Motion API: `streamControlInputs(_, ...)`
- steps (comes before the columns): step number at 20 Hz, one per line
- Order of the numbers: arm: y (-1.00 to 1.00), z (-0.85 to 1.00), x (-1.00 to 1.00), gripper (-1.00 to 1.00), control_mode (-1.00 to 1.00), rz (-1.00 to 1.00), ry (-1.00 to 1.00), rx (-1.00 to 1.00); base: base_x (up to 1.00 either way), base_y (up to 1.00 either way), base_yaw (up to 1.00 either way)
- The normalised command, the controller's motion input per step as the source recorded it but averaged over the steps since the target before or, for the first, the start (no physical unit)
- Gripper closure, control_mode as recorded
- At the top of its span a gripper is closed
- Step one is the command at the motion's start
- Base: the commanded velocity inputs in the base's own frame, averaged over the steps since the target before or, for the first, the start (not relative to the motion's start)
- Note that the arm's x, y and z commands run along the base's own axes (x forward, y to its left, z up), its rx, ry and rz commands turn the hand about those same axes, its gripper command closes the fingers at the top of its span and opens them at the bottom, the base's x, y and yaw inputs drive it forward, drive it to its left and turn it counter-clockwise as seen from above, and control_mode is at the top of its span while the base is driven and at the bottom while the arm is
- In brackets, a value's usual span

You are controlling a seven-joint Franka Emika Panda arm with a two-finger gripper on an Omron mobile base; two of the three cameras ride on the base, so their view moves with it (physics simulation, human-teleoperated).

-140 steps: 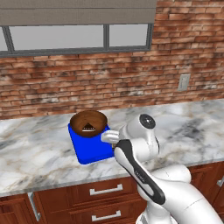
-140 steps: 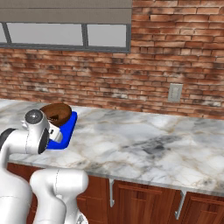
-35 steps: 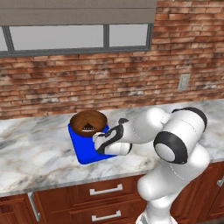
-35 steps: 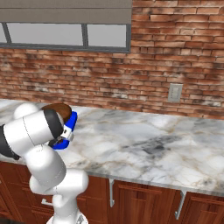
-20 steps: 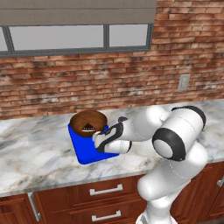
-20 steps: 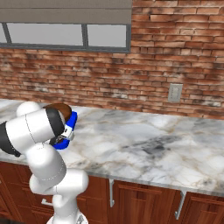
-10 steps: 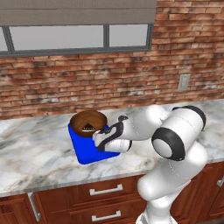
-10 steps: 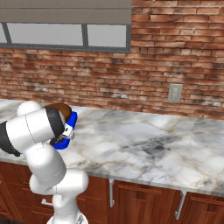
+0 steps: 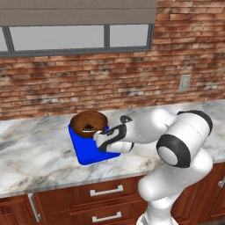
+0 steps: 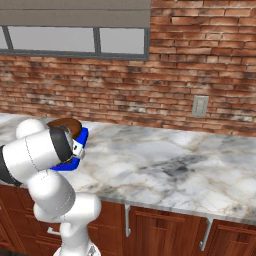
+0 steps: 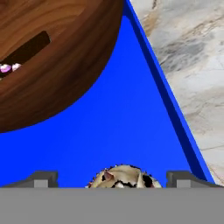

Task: Place the bowl with cake and the cupcake onto the tray.

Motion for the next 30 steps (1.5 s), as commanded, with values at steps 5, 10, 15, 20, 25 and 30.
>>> streamControlInputs(5, -0.12, 0.45, -0.17, -1.0, -1.0, 0.03, -0.02, 0.0, 0.0, 0.0, 0.0)
streamControlInputs(10, -0.18, 0.58, -0.2, -1.0, -1.0, 0.03, -0.02, 0.01, 0.0, 0.0, 0.0)
streamControlInputs(15, -0.27, 0.57, -0.21, -1.0, -1.0, 0.02, -0.02, 0.02, 0.0, 0.0, 0.0)
streamControlInputs(20, -0.38, 0.54, -0.22, -1.0, -1.0, 0.0, -0.01, 0.02, 0.0, 0.0, 0.0)
streamControlInputs(25, -0.5, 0.4, -0.15, -1.0, -1.0, 0.0, 0.0, 0.03, 0.0, 0.0, 0.0)
streamControlInputs(30, -0.56, 0.3, -0.07, -1.0, -1.0, -0.01, 0.0, 0.04, 0.0, 0.0, 0.0)
